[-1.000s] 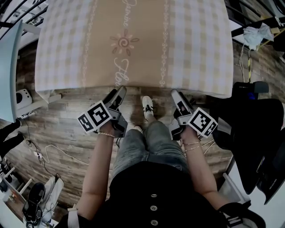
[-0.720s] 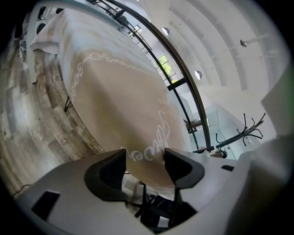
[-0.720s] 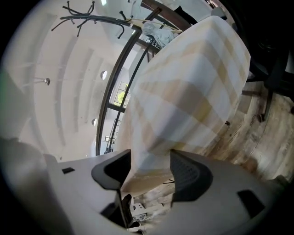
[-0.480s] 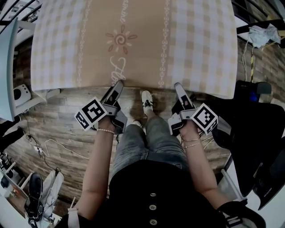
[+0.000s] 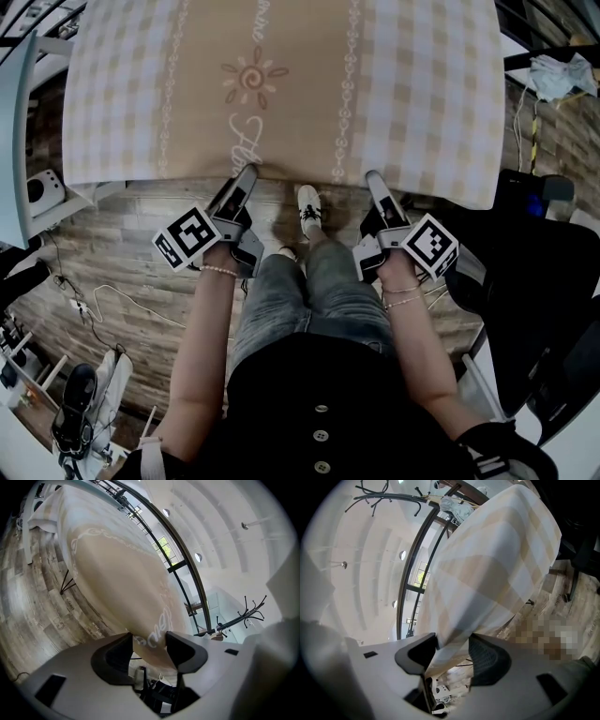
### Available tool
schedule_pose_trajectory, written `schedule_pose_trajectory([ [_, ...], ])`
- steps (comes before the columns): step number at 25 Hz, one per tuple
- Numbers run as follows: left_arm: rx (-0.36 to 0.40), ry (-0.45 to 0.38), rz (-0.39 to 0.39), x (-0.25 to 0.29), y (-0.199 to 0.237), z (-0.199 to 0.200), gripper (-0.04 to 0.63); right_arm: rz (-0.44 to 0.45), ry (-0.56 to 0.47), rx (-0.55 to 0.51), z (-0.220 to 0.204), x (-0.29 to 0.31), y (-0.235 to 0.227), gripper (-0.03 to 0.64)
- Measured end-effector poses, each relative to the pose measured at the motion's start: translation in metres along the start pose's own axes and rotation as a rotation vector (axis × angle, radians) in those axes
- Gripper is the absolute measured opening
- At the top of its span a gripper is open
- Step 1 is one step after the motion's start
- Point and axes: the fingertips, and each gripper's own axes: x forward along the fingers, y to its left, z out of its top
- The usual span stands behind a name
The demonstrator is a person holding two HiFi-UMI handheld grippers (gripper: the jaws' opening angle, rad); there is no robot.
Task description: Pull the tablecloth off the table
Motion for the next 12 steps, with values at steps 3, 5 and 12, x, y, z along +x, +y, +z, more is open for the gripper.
schedule_pose_trajectory([
  [3, -0.012, -0.013, -0.005, -0.003, -0.001, -0.002, 0.216, 0.011, 0.017, -0.008, 0.000, -0.001, 0.000, 0.225],
  [5, -0.014, -0.018, -0.008, -0.005, -0.001, -0.003, 0.202, 0.014, 0.022, -0.011, 0.000, -0.002, 0.000, 0.221],
  [12, 0.086, -0.028, -0.007, -0.013, -0.011, -0.005, 0.067, 0.035, -0.031, -0.026, -0.002, -0.009, 0.002, 0.175],
])
